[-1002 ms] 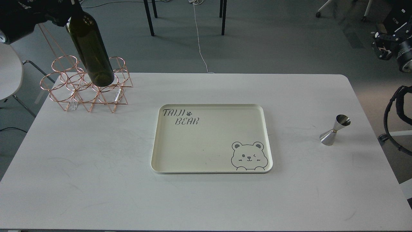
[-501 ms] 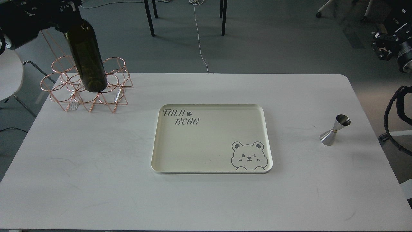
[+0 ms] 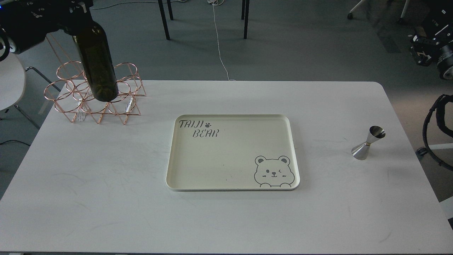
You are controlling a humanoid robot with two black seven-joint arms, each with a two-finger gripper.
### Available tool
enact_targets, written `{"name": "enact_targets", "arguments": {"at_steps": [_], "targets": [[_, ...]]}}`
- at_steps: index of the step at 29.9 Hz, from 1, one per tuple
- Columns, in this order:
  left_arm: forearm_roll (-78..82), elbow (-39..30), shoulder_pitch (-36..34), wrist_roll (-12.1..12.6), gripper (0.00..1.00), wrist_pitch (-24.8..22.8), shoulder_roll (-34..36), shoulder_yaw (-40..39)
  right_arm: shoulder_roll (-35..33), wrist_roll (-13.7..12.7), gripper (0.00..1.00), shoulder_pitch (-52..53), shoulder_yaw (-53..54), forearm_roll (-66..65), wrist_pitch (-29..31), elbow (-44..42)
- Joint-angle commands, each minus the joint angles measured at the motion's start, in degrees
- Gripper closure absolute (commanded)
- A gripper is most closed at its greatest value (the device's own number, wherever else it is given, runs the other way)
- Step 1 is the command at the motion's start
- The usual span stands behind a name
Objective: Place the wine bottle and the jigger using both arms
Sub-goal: 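Lower the bottle into a slot of the copper rack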
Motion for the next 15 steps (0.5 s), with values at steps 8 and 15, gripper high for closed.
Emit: {"name": "enact_targets", "arguments": {"at_steps": [8,15], "targets": [[0.0,0.0,-0.3,0.1,0.89,0.1,0.0,-0.1,0.0,0.0,0.03,-0.1,0.0,0.0,0.1,0.1],[0.0,0.0,-0.7,0.2,0.89,0.1,-0.1,-0.1,0.0,0.0,0.03,-0.1,0.0,0.0,0.0,0.1]]}}
